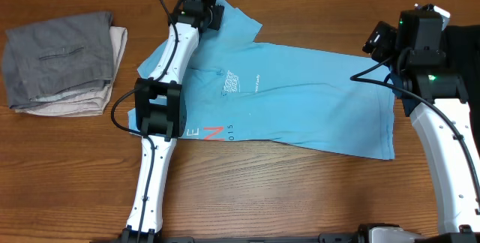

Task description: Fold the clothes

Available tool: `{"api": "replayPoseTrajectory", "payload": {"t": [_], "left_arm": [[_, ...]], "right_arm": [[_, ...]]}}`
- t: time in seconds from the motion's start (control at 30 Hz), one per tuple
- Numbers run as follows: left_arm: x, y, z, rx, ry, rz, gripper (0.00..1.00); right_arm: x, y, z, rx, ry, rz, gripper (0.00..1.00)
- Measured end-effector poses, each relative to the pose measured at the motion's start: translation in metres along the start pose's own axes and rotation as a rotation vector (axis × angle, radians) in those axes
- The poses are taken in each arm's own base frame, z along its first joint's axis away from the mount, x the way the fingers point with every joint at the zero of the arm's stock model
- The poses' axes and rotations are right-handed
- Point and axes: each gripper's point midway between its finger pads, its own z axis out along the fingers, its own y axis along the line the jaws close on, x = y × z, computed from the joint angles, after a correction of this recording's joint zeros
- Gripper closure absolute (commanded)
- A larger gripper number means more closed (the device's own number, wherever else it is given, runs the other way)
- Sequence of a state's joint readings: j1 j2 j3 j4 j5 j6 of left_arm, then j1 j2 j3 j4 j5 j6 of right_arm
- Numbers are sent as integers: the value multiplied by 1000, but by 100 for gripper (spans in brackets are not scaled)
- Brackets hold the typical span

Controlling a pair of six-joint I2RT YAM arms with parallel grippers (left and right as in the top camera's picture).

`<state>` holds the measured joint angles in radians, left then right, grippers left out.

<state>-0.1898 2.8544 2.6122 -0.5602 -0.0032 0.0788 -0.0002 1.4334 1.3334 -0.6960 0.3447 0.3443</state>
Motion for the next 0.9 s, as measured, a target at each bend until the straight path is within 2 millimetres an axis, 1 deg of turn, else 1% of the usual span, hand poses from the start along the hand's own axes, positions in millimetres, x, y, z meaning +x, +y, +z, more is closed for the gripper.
{"api": "replayPoseTrajectory", "payload": {"t": [0.23, 0.43, 0.63, 0.83, 0.9], "left_arm": [[16, 7, -12, -10, 98, -6, 45], [16, 9, -18, -22, 115, -7, 40], [8, 12, -19, -40, 84, -60, 36], [-9, 14, -22, -44, 23, -89, 37], [-20, 15, -23, -46, -18, -94, 37]], "right_arm": [[0, 0, 0, 0, 0, 0, 0], [0, 0, 0, 0, 0, 1, 0], [0, 0, 0, 0, 0, 1, 0], [0, 0, 0, 0, 0, 1, 0], [0, 0, 0, 0, 0, 0, 0]]}}
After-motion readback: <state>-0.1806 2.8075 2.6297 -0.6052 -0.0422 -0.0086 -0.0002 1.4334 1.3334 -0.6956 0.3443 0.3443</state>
